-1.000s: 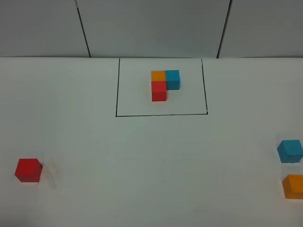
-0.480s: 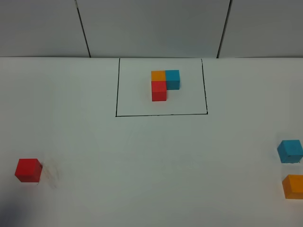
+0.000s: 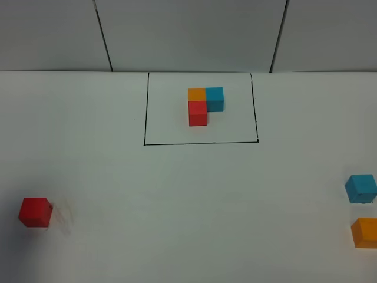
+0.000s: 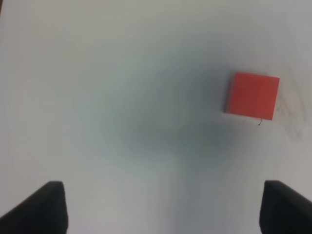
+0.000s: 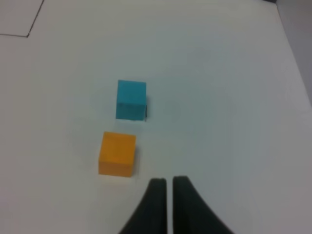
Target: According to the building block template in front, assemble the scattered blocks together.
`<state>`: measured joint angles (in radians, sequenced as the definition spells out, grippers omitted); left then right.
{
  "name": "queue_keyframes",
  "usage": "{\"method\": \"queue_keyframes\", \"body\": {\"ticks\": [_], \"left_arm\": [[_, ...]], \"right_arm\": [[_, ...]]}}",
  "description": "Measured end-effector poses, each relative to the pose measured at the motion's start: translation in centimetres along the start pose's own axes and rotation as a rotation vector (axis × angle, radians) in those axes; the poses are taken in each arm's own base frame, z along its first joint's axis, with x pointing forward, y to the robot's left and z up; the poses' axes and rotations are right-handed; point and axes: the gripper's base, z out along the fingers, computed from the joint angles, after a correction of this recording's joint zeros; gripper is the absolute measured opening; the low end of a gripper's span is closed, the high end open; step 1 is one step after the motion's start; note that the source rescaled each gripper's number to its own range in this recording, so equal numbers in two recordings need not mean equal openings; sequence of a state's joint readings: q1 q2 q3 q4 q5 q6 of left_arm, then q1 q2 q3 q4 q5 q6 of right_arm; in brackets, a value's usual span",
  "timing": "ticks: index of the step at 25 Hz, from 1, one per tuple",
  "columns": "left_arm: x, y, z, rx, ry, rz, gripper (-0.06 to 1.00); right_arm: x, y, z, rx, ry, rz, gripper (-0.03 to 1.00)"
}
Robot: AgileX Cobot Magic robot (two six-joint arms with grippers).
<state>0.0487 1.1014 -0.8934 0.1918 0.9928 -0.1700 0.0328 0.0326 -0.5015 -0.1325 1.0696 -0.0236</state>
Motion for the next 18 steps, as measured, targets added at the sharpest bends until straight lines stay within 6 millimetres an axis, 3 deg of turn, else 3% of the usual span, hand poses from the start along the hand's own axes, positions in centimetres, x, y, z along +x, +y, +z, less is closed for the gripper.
{"method": "queue_keyframes", "body": {"ticks": [7,13,18], "left_arm": [[-2.0,-1.7,4.1,0.079,0.08,-0.028,0.84],[-2.5,-2.2,6.3,0.081,0.152,-0.021,0.84],[-3.0,-3.9,8.2,0.095,0.171,0.034,0.84]], "right_arm": [[0.0,0.0,0.0,0.0,0.0,0.0,0.0],[0.0,0.0,0.0,0.0,0.0,0.0,0.0],[0.0,0.0,0.0,0.0,0.0,0.0,0.0]]}}
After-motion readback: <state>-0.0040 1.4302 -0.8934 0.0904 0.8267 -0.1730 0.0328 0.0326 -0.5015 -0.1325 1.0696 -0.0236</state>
